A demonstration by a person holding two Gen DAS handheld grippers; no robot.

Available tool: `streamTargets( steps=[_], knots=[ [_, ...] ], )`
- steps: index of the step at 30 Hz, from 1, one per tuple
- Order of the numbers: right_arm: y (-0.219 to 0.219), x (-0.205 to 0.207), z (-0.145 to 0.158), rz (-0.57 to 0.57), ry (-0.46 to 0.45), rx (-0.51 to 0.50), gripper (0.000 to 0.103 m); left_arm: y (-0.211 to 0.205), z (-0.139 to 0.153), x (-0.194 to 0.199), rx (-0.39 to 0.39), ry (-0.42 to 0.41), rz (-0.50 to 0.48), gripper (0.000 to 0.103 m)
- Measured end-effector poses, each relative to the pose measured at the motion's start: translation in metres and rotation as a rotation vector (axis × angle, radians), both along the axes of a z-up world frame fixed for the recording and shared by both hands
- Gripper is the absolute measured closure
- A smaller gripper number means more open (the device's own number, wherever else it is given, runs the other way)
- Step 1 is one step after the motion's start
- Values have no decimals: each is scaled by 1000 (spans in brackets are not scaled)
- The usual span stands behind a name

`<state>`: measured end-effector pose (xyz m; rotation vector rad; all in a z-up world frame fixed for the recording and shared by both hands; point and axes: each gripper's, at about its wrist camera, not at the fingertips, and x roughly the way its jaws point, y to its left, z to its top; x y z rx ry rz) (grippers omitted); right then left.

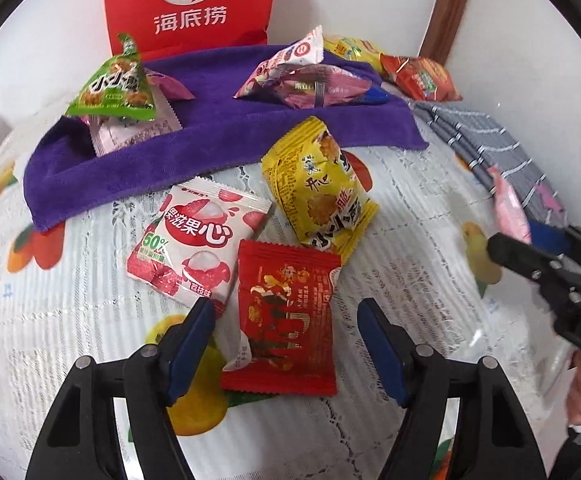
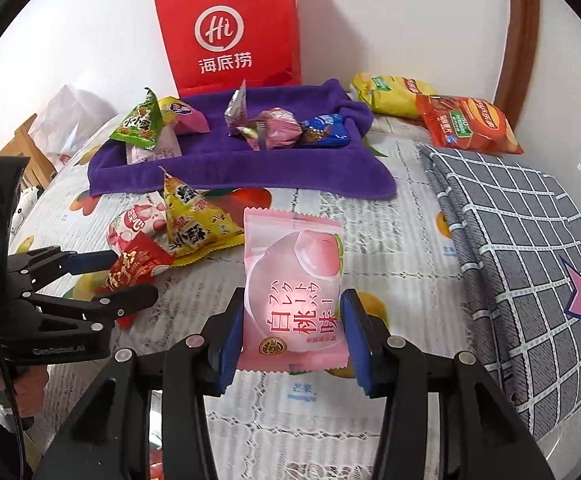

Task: Organize snacks
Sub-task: 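Close the left gripper on the red packet while the right lifts the peach candy, then carry the red packet over the purple towel while the right carries the peach candy there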

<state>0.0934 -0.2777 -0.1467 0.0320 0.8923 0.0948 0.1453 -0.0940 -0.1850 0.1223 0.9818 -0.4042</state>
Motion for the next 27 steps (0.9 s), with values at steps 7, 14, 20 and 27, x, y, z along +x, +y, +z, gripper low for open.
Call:
streamTargets(
  steps=[7, 14, 20, 27],
  knots=[
    [-3, 1, -1, -7, 5, 0, 57, -7, -1, 2, 60, -29, 1, 58],
    [0, 3, 5, 2, -1, -4, 57, 9, 7, 1, 32, -26, 6, 59],
    [5, 4, 22, 6, -25, 11, 57, 18, 23, 0, 27, -43, 16, 59],
    [10, 5, 55, 3, -75, 6, 57, 31, 54, -1, -3, -78, 40, 59]
  ],
)
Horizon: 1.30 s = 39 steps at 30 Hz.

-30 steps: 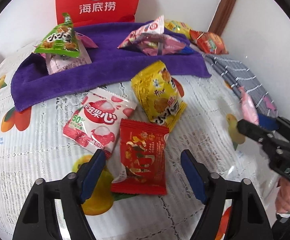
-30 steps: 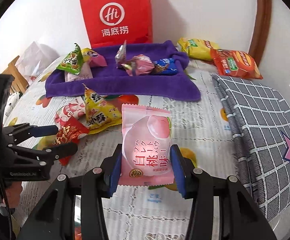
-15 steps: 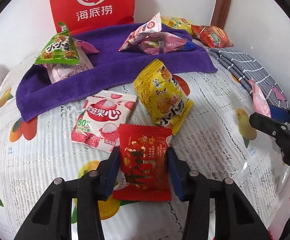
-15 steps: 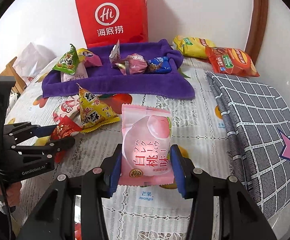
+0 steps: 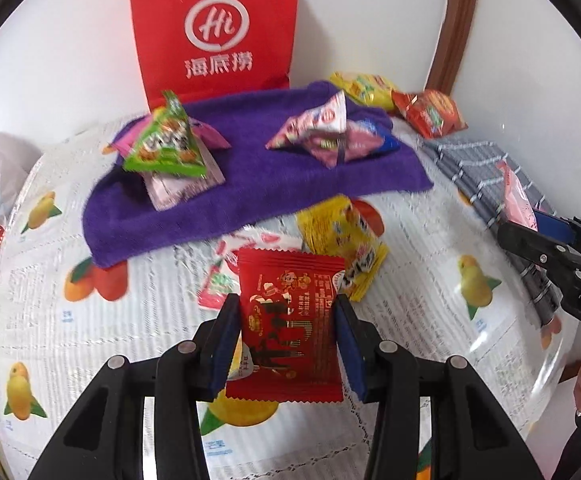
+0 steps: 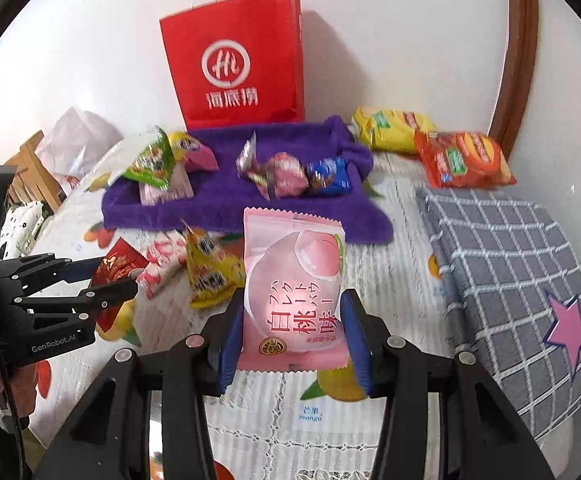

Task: Organize snacks
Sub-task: 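Carry the red packet over the purple towel while the right carries the peach candy there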

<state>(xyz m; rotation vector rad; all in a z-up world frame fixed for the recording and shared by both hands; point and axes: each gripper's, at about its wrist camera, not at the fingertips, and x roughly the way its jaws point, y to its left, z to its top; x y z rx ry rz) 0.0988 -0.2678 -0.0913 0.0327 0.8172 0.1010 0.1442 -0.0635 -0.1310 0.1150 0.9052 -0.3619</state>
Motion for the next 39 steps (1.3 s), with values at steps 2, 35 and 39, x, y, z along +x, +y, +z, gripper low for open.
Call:
streamTargets(
  steps=[2, 35, 39],
  knots=[
    [1, 1, 10, -9, -10, -8, 57, 2, 9, 0, -3, -12, 6, 59],
    [27, 72, 31, 1, -3, 40, 57, 48, 45, 55, -89, -27, 73, 59],
    [22, 87, 27, -8, 8, 29, 57, 49, 40, 67, -103, -14, 75, 59]
  ],
)
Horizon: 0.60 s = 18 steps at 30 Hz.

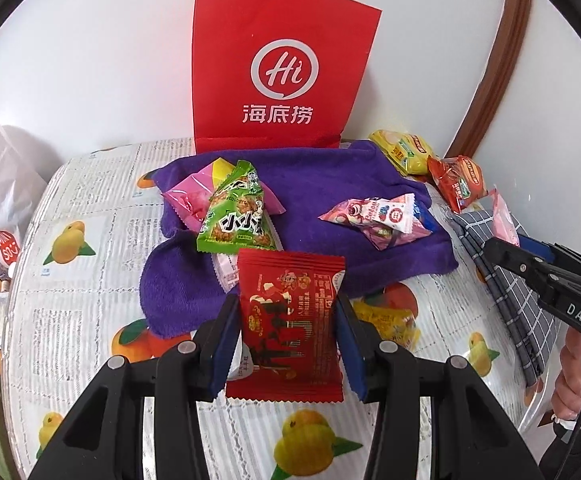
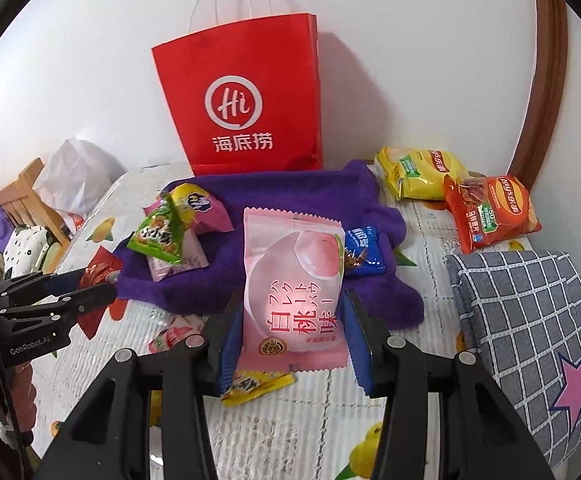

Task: Organize snacks
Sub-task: 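Carry the red packet over the purple towel while the right carries the peach candy there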

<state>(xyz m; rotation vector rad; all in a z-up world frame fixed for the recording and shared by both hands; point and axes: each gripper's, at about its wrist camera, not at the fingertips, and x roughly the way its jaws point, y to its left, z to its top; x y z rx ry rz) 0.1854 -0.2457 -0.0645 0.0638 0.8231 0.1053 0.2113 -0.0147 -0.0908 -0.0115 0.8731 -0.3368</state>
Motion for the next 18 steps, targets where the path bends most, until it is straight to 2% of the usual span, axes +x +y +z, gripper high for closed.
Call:
streamTargets(
  steps=[18],
  knots=[
    [-8, 81, -22, -13, 41, -11, 57, -22, -14, 70, -63, 39, -39, 59]
  ],
)
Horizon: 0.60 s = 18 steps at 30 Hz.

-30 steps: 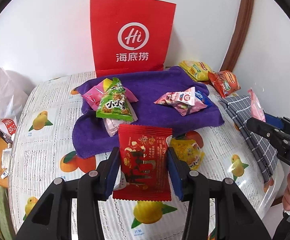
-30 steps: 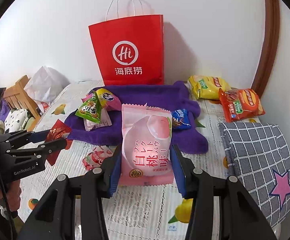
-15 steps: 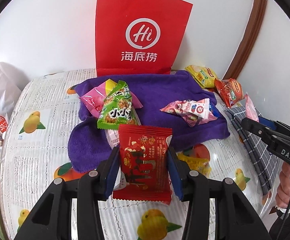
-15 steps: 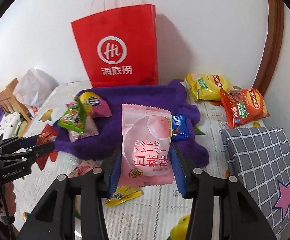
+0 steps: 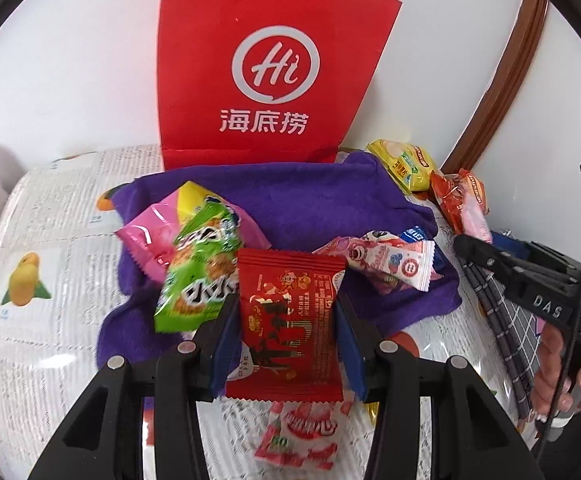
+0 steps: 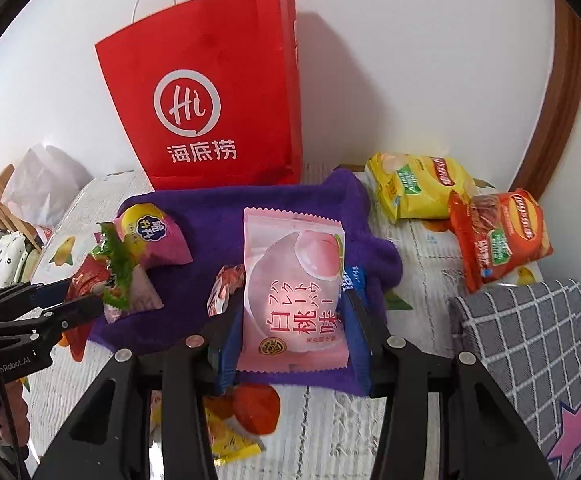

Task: Organize snacks
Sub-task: 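Carry the red packet over the purple towel while the right carries the peach candy there, then open the left gripper to drop the red packet while the right drops the peach candy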

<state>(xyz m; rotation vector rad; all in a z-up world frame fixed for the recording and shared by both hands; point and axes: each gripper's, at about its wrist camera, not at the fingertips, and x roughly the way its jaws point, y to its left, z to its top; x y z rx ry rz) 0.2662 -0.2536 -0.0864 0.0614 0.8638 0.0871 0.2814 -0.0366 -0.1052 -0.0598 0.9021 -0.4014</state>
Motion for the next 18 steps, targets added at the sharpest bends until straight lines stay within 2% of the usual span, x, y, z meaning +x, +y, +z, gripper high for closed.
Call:
streamTargets(
  steps=[11, 18],
  knots=[
    [35, 21, -22, 76, 29, 5, 57, -3, -15, 15, -11, 27, -4, 59],
    [18, 31, -24, 35, 28, -7, 57, -10, -16, 19, -4, 28, -12, 58]
  ],
)
